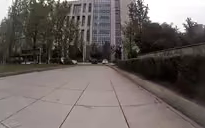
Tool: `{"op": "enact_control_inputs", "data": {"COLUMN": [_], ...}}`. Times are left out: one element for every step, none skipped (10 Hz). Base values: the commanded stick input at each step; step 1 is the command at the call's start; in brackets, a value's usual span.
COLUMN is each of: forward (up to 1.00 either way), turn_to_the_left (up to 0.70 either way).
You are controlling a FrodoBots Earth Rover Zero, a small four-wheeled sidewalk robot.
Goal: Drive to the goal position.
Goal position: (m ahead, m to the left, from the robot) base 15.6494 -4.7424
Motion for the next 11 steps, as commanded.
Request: {"op": "enact_control_inputs", "data": {"forward": [0.45, 0.45, 0.45, 0.57, 0.45, 0.45, 0.7, 0.7, 0.7, 0.7, 0.7], "turn_to_the_left": [0.0, 0.0, 0.0, 0.0, 0.0, 0.0, 0.0, 0.0, 0.0, 0.0, 0.0]}}
